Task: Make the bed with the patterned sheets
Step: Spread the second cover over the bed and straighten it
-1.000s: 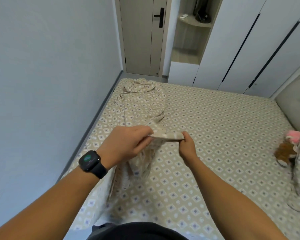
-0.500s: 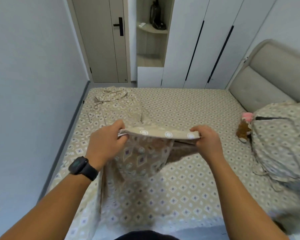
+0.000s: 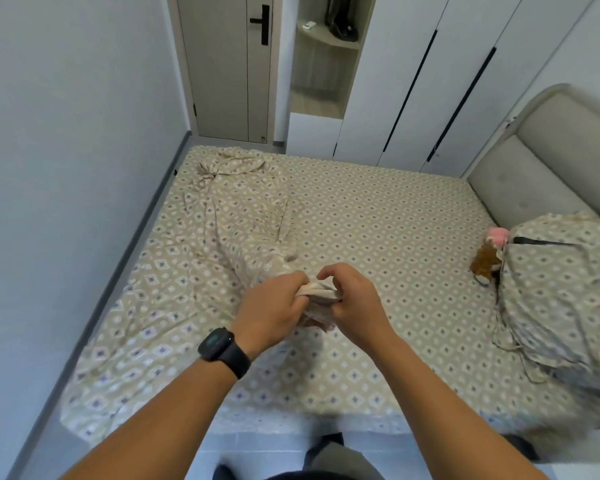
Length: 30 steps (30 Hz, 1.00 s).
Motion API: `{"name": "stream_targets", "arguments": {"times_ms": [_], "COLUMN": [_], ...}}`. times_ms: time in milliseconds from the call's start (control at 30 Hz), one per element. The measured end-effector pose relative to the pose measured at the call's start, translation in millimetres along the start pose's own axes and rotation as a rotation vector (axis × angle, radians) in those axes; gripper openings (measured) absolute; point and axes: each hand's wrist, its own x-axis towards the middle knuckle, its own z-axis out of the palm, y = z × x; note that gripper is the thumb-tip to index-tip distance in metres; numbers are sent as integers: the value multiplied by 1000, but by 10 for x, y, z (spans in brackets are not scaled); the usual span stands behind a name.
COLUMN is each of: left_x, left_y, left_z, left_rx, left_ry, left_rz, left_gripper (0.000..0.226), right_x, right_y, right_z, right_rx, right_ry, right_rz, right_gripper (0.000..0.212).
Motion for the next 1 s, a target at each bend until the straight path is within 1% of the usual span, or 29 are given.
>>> {"name": "stream_targets", "arguments": {"times_ms": [67,133,233,267,300,333,400,467,500,567,600,633,733,767,800,833,867,900,933,967,1000], "left_x": [-7,10,105,151,163,294,422,589,659,788,809,836,915,969,1001,1023,1041,1061,1044,1049,1072], "left_y": [102,276,474,523,524,649,777,974,1076,1292,1341,1432,1673,1757,1818,1852,1869,1851,1826,1783,1707], "left_z": [-9,44,53,55,7,100,156,339,426,593,617,681,761,785,786,779,779,791,780,799,821], "left_rx": [-14,-2,-110,-138,-152,-147,-148,-114,-101,-85,-93,-95,-96,-103,-109,-113,-107,-100,-90,-76,-56], "left_ry": [8,35,210,269,308,335,353,364,367,381,379,383,425,430,430,429,431,438,449,450,441], "left_rz": [50,65,20,-4,-29,-54,-119,-184,-209,-243,-250,-261,-270,-270,-269,-268,-268,-278,-290,-315,-341], "left_gripper": [16,19,20,21,21,21,20,20,19,17,17,17,19,19,20,20,20,19,18,17,16], "right_x": [2,67,271,366,471,581,781,848,807,646,543,430,224,220,249,299,359,442,523,610,714], "right_y": [166,465,1048,1211,1287,1479,1556,1661,1719,1896,1928,1998,2163,2210,2249,2315,2377,2440,2476,2528,2610], "right_z": [38,65,-37,-137,-193,-370,-516,-570,-522,-399,-294,-236,-7,22,71,103,95,51,-15,-110,-185], "right_rx": [35,56,133,165,191,208,193,205,184,49,-21,-68,-174,-163,-119,-50,29,115,252,447,656], "right_ry": [4,33,161,186,189,157,-10,-292,-442,-705,-767,-813,-944,-941,-871,-751,-622,-518,-410,-304,-193], "right_rz": [9,94,424,504,520,474,330,236,198,147,158,172,238,291,363,434,492,574,677,836,1005], "right_gripper": [32,32,27,27,28,28,25,15,23,66,82,93,120,121,110,86,54,29,18,16,21]}}
